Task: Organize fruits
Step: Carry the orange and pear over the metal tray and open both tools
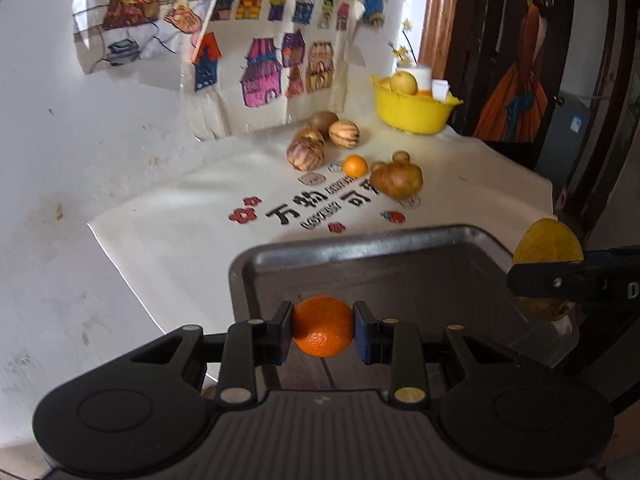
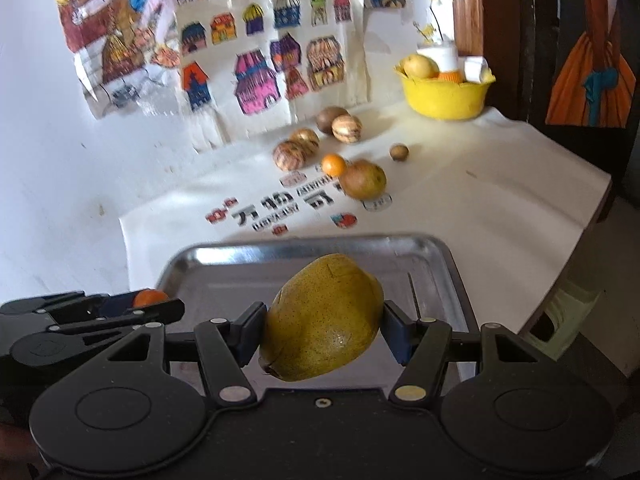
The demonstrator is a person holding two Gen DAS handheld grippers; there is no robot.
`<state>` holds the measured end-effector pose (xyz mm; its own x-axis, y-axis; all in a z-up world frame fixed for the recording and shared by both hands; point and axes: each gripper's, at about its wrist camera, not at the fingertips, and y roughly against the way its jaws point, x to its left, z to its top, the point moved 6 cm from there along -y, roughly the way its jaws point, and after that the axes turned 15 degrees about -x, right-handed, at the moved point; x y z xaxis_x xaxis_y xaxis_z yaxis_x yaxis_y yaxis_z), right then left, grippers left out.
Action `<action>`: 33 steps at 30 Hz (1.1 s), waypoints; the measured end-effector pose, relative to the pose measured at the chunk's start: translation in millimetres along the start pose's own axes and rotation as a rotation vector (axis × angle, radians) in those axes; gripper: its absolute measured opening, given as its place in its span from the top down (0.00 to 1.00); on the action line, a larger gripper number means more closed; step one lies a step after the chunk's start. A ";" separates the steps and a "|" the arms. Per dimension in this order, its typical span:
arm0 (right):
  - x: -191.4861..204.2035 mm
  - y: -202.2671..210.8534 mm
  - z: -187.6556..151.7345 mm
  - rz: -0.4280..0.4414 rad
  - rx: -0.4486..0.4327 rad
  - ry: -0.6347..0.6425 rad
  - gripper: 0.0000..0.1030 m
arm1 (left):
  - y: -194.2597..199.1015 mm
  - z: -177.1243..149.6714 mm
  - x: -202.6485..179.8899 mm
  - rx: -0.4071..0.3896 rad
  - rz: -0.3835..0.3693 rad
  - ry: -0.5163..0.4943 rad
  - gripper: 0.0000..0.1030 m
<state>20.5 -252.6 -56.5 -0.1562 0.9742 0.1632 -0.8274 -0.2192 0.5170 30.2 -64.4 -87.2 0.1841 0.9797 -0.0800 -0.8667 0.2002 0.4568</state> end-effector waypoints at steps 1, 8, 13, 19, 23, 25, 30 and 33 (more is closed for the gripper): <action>-1.1 -2.6 -3.8 -0.002 0.009 -0.002 0.38 | -0.8 -2.2 -2.2 0.003 -0.003 -0.006 0.67; -2.6 -20.6 -23.7 -0.005 0.062 -0.006 0.38 | -9.0 -14.2 -10.8 0.033 -0.020 -0.029 0.67; -3.1 -30.2 -34.4 -0.003 0.092 -0.002 0.38 | -13.1 -20.2 -10.9 0.054 -0.013 -0.032 0.67; -0.7 -37.0 -41.4 0.000 0.106 0.008 0.38 | -15.8 -25.1 -10.6 0.070 -0.008 -0.035 0.67; 0.4 -38.2 -43.6 0.000 0.104 0.017 0.38 | -17.5 -28.6 -10.6 0.080 -0.004 -0.036 0.67; 0.6 -38.1 -43.7 0.001 0.104 0.018 0.38 | -17.7 -28.5 -10.2 0.081 -0.003 -0.037 0.66; 1.2 -37.5 -43.4 -0.003 0.108 0.022 0.36 | -16.9 -25.9 -9.0 0.073 -0.004 -0.032 0.66; 0.3 -37.7 -43.4 -0.005 0.110 0.010 0.36 | -16.9 -24.2 -8.3 0.069 -0.003 -0.031 0.66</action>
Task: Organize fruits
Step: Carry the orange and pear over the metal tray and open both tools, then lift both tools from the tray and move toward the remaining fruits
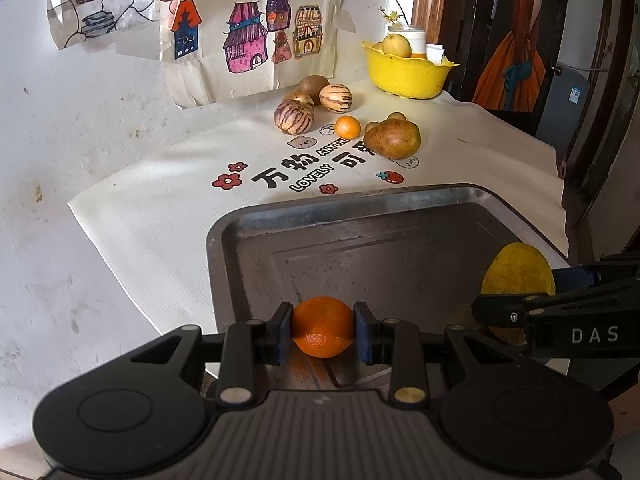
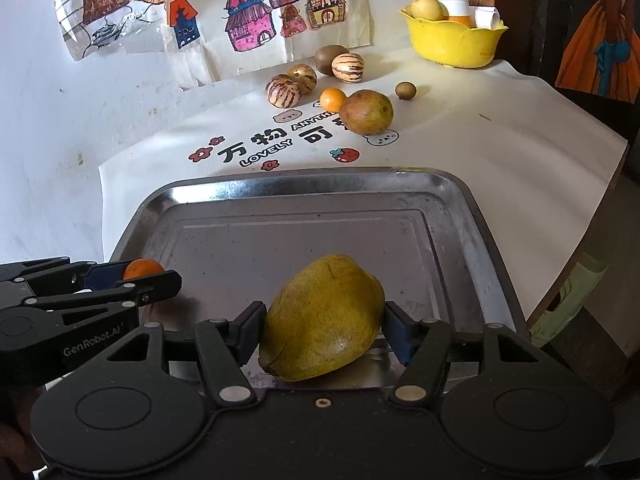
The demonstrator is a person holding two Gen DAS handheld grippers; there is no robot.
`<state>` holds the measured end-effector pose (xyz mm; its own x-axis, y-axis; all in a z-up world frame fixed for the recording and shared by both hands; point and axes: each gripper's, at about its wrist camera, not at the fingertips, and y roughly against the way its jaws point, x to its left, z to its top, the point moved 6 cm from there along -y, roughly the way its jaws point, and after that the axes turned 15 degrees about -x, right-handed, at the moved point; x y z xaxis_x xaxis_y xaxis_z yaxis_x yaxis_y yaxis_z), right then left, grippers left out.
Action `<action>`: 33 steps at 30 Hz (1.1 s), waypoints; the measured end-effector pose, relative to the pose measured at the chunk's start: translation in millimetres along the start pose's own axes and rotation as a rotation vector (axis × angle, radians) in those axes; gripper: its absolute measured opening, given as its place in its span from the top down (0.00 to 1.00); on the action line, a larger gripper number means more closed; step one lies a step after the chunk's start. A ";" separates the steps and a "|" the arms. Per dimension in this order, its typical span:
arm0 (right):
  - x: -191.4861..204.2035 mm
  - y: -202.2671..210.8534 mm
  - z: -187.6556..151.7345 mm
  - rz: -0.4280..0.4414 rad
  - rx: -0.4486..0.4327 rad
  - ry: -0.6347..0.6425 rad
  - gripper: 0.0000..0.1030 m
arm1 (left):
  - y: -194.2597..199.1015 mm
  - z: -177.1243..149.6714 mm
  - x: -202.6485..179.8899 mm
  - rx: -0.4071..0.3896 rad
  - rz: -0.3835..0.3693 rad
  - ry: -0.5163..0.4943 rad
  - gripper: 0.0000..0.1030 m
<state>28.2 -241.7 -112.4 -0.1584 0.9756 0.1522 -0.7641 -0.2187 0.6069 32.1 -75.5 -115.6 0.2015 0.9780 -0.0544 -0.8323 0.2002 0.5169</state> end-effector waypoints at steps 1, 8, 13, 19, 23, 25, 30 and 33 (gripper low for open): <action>-0.2 0.1 0.0 -0.001 0.000 -0.003 0.36 | 0.4 0.4 0.1 -0.001 -0.001 0.000 0.66; 0.3 10.3 11.8 -0.004 -0.053 -0.008 0.28 | 2.0 1.2 2.5 -0.014 0.003 0.006 0.40; -7.3 21.4 26.9 -0.009 -0.103 -0.073 0.22 | 4.2 6.6 5.3 -0.039 -0.003 0.026 0.31; -6.7 31.8 36.9 0.039 -0.135 -0.166 0.08 | 9.1 19.2 12.6 -0.078 -0.032 0.091 0.13; -5.2 37.7 45.6 0.059 -0.160 -0.214 0.02 | 10.3 27.4 20.1 -0.107 -0.040 0.133 0.06; -6.1 41.0 51.2 0.065 -0.177 -0.241 0.02 | 10.2 31.3 24.0 -0.118 -0.044 0.152 0.05; -9.1 46.8 63.8 0.076 -0.209 -0.290 0.01 | 6.9 41.7 27.7 -0.146 -0.028 0.129 0.03; -9.2 49.2 69.4 0.078 -0.227 -0.292 0.01 | 2.7 46.1 30.6 -0.146 -0.024 0.134 0.03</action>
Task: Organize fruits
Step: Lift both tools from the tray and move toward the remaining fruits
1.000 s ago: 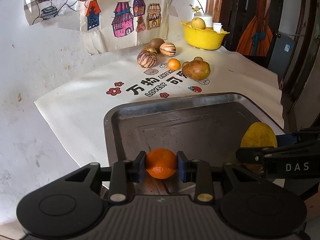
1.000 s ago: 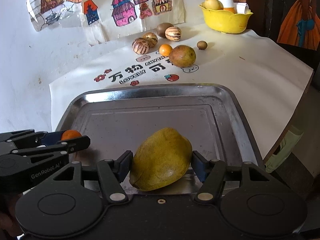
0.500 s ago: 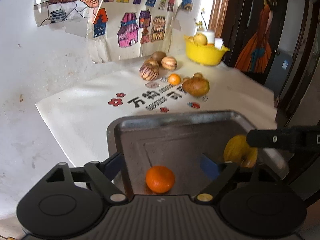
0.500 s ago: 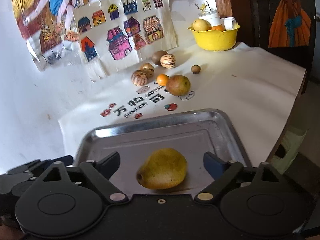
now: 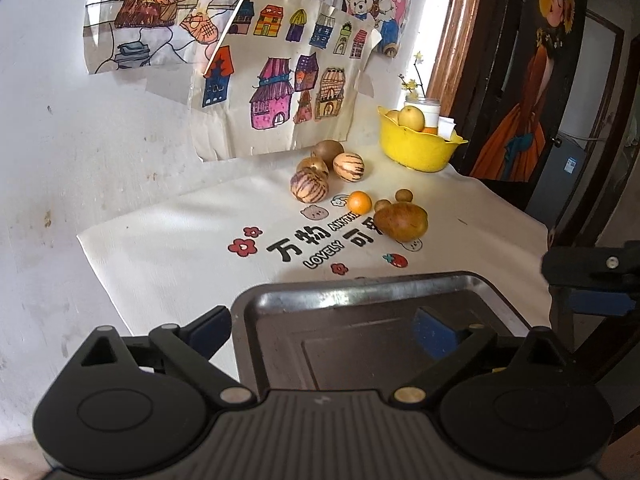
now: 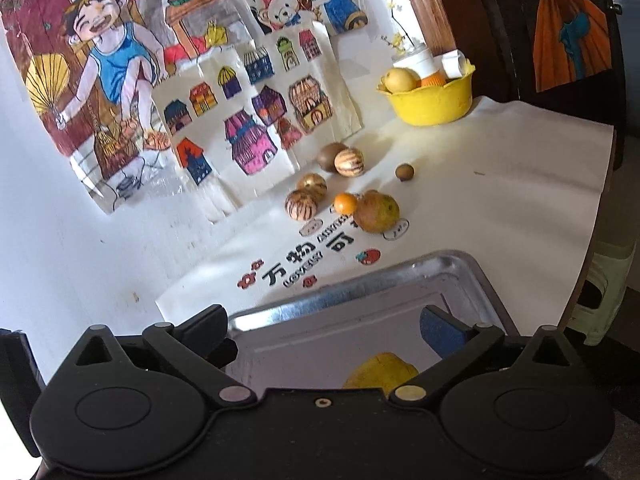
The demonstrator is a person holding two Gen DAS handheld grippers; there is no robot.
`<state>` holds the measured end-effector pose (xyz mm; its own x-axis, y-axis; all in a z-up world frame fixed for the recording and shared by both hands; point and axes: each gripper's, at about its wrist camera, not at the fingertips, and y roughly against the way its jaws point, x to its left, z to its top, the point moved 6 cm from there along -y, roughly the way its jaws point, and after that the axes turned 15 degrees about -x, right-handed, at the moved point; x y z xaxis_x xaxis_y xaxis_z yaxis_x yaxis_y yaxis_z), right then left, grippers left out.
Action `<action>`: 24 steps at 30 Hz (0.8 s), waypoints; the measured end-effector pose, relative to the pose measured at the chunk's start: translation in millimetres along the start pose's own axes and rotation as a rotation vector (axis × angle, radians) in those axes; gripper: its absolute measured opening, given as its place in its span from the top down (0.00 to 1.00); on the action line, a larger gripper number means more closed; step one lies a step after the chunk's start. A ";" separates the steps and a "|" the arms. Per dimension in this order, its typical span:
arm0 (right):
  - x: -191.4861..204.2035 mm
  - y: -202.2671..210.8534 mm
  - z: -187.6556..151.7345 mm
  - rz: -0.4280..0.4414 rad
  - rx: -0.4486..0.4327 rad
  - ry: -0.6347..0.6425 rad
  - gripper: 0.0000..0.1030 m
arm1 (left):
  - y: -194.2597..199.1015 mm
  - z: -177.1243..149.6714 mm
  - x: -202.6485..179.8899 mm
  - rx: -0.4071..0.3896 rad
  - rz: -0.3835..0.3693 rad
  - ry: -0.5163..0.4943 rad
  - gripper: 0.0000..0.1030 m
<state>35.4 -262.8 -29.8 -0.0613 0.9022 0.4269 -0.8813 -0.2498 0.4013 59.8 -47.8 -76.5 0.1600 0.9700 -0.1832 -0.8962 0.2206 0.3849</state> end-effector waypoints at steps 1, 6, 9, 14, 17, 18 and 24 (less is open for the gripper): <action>0.1 -0.6 0.6 0.002 -0.004 0.002 0.01 | -1.5 1.4 1.2 -0.001 0.002 0.002 0.03; -3.4 -10.4 0.5 0.002 0.008 -0.024 0.01 | -8.6 6.2 8.9 0.003 0.017 0.007 0.02; -2.8 -17.5 2.9 0.007 0.011 -0.025 0.01 | -16.9 11.0 13.8 0.004 0.024 0.007 0.02; -0.8 -28.8 8.9 0.009 0.014 -0.009 0.01 | -34.4 24.1 21.3 -0.010 0.040 0.011 0.02; -1.6 -36.3 15.6 0.014 0.016 -0.010 0.01 | -48.2 32.6 22.4 -0.015 0.041 0.008 0.02; -2.1 -38.5 18.1 0.014 0.015 -0.007 0.01 | -53.3 36.1 22.0 -0.018 0.040 0.003 0.02; -12.9 -51.8 36.6 -0.003 0.007 -0.004 0.01 | -89.3 65.8 16.8 -0.041 0.039 -0.038 0.01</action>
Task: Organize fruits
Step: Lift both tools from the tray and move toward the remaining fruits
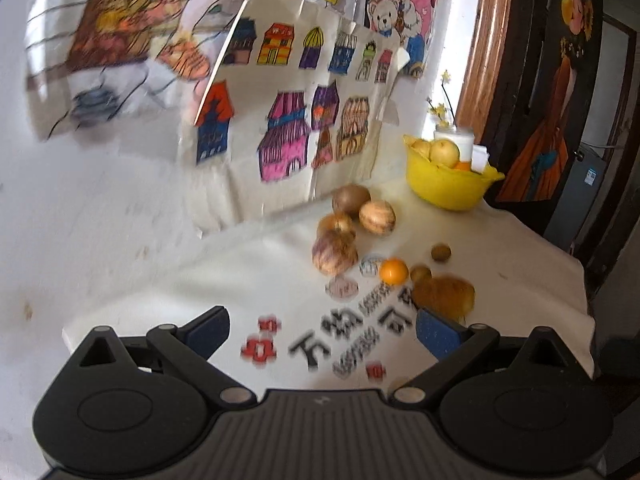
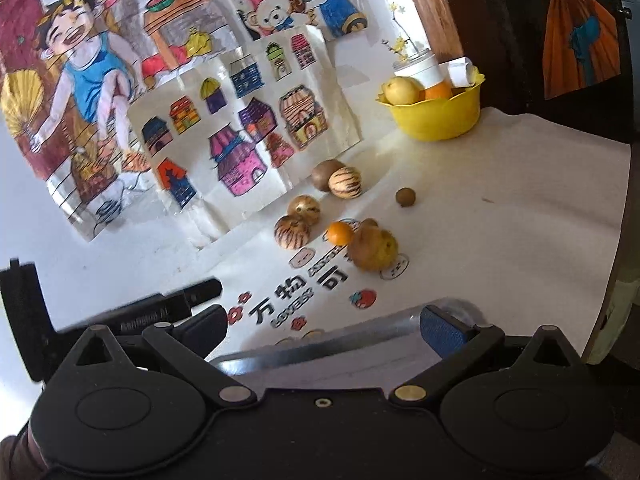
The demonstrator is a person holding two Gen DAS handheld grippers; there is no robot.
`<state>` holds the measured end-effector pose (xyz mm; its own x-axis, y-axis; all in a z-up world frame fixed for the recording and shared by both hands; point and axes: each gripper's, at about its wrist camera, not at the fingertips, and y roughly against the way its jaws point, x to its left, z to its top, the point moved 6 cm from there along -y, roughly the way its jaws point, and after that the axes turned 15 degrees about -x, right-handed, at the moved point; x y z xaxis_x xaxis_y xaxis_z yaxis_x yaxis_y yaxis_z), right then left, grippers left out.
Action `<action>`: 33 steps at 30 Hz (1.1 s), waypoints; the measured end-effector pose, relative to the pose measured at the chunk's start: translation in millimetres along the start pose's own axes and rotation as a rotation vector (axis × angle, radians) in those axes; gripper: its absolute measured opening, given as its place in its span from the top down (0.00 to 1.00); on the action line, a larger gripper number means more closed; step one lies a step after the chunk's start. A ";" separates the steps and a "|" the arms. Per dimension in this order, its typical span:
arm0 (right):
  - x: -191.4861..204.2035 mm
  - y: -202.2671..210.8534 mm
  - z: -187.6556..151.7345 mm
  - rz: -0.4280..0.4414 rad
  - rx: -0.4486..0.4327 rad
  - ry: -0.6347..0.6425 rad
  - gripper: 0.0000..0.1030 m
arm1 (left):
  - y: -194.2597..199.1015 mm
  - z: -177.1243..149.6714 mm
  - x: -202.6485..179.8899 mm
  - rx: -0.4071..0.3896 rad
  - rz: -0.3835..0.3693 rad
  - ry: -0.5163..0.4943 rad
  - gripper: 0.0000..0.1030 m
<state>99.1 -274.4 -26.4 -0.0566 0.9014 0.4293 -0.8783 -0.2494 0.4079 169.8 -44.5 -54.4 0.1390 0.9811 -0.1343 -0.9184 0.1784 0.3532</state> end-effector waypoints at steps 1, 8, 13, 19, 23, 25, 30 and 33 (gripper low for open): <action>-1.7 -2.4 2.3 -0.001 0.001 -0.003 0.01 | -6.8 4.1 -1.4 -0.004 -0.002 -0.007 0.01; -3.1 -21.7 18.9 0.017 0.006 0.004 0.01 | -48.6 23.1 -14.9 -0.022 -0.031 -0.041 0.01; -3.7 -37.8 32.1 0.026 0.002 0.019 0.01 | -80.8 24.5 -21.5 -0.013 -0.037 -0.064 0.01; -10.9 -67.8 35.8 0.024 0.022 0.029 0.01 | -119.1 11.5 -24.2 0.031 -0.024 -0.090 0.01; -15.5 -86.1 34.2 0.027 0.044 0.024 0.01 | -137.7 5.7 -24.6 0.052 -0.025 -0.097 0.01; -18.6 -92.8 33.8 0.025 0.052 0.021 0.01 | -146.3 4.0 -24.5 0.059 -0.023 -0.100 0.01; -26.4 -108.8 32.6 0.011 0.074 0.022 0.01 | -164.6 0.6 -25.7 0.077 -0.020 -0.113 0.01; -26.0 -119.0 32.5 0.011 0.089 0.050 0.01 | -173.6 -1.8 -27.4 0.093 -0.013 -0.118 0.01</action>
<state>220.4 -279.7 -59.9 -0.0914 0.9145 0.3941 -0.8317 -0.2877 0.4748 324.7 -102.5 -113.8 0.1981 0.9797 -0.0314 -0.8788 0.1917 0.4370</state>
